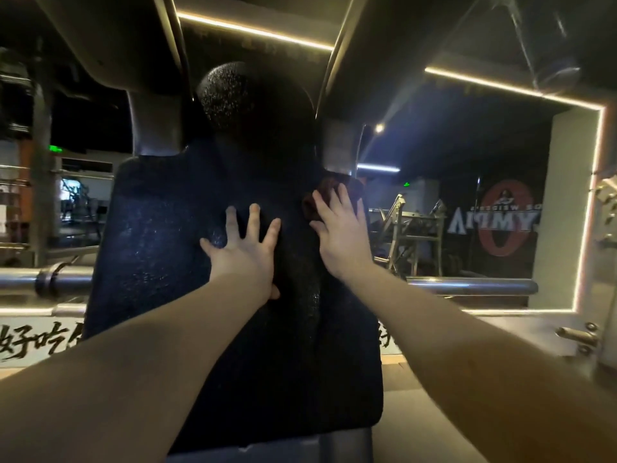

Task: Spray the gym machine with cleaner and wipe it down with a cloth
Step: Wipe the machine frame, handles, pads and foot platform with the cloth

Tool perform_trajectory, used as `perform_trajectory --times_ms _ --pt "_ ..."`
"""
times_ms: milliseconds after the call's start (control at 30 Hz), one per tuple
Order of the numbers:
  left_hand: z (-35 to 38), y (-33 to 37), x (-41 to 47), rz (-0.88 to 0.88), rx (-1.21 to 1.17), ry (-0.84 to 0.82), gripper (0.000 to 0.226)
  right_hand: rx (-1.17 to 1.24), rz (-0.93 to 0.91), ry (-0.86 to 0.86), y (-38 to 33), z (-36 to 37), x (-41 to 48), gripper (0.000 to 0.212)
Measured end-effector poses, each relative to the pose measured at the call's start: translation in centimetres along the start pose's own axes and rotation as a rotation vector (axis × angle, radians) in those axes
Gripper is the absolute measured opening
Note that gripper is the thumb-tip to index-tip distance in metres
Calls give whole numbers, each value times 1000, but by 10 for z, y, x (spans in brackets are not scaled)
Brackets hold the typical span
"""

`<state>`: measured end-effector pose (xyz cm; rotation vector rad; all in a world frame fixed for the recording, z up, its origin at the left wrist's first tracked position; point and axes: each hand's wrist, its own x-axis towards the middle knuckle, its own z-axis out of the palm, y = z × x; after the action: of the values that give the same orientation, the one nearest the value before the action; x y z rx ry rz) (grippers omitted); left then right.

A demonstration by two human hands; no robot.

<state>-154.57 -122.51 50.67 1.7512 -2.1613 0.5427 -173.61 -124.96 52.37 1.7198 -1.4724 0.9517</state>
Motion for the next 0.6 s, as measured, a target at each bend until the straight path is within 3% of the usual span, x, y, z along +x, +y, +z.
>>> perform_trajectory --times_ms 200,300,367,500,600 --pt "19 8 -22 22 55 49 103 68 -25 37 -13 35 -135 56" --pt "29 3 -29 76 3 38 104 93 -103 -52 -7 36 -185 56" --pt "31 -1 -29 96 22 45 108 120 -80 -73 5 24 -159 57" --pt "31 2 -30 91 36 45 108 123 180 -27 26 -9 -8 59" --pt "33 2 -30 87 28 55 107 140 208 -72 35 -16 52 57"
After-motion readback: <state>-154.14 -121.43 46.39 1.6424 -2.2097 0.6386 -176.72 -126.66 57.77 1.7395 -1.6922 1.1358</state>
